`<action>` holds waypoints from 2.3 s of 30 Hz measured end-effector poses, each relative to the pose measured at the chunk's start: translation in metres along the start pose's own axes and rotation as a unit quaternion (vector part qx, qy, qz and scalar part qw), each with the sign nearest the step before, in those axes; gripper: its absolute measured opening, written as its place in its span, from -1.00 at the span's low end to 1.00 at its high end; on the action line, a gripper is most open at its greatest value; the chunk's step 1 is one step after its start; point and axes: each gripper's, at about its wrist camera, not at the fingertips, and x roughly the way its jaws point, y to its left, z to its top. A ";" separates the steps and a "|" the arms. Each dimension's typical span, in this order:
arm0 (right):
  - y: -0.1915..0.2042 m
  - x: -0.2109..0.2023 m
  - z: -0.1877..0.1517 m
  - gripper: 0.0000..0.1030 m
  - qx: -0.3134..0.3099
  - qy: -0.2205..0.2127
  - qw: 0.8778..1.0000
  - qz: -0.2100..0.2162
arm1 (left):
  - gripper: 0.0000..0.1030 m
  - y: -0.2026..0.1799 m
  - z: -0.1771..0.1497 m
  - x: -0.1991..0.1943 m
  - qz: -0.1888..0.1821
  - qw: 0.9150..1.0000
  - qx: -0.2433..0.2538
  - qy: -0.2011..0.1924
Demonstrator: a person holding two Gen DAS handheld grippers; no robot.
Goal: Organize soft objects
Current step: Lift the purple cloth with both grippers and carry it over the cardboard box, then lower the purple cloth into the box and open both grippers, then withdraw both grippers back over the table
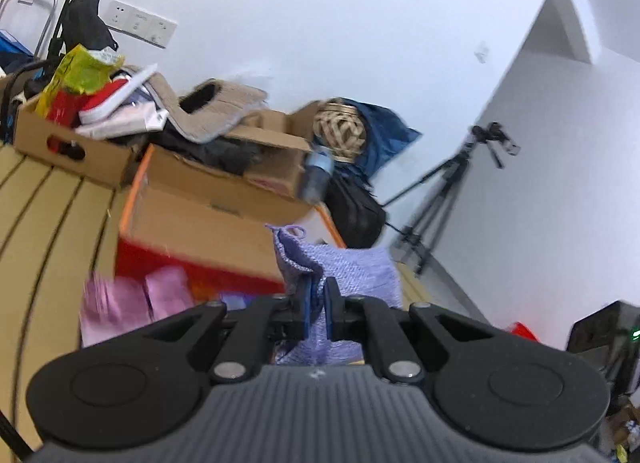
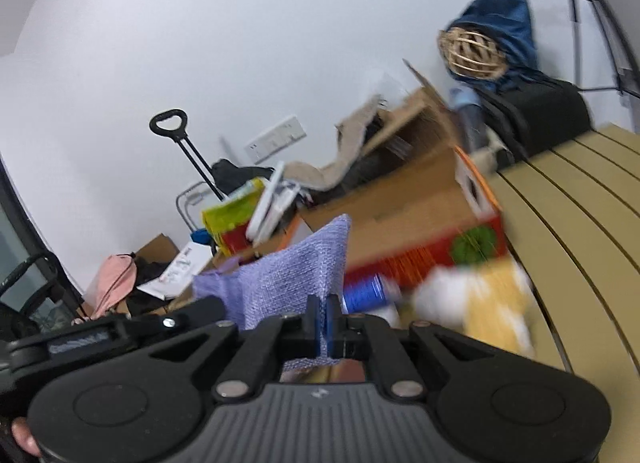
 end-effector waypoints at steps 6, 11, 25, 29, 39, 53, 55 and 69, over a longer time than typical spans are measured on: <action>-0.002 0.120 0.055 -0.95 -0.023 0.037 0.999 -0.014 | -0.86 0.063 0.067 0.085 0.075 0.996 0.002 0.041; -0.009 0.207 0.054 -0.95 -0.013 0.092 0.995 -0.039 | -0.86 0.092 0.073 0.143 0.160 0.982 0.049 0.089; -0.012 0.238 0.029 -0.22 -0.032 0.163 0.984 -0.063 | 0.09 0.080 0.049 0.145 0.196 0.968 0.124 0.097; -0.015 0.211 0.041 -0.10 -0.008 0.148 0.987 -0.064 | 0.23 0.062 0.056 0.125 0.204 0.966 0.138 0.077; 0.004 0.080 0.065 0.17 -0.061 0.044 0.991 -0.112 | 0.61 -0.016 0.042 0.011 0.229 0.962 0.147 -0.034; 0.012 -0.156 -0.074 0.79 -0.101 -0.122 0.974 -0.160 | 1.00 -0.101 -0.139 -0.178 0.227 0.948 0.163 -0.154; 0.012 -0.169 -0.105 0.79 -0.100 -0.113 0.977 -0.150 | 1.00 -0.106 -0.167 -0.189 0.226 0.947 0.158 -0.161; 0.050 -0.188 -0.210 0.99 -0.213 -0.124 0.954 -0.171 | 1.00 -0.122 -0.252 -0.181 0.243 0.924 0.234 -0.181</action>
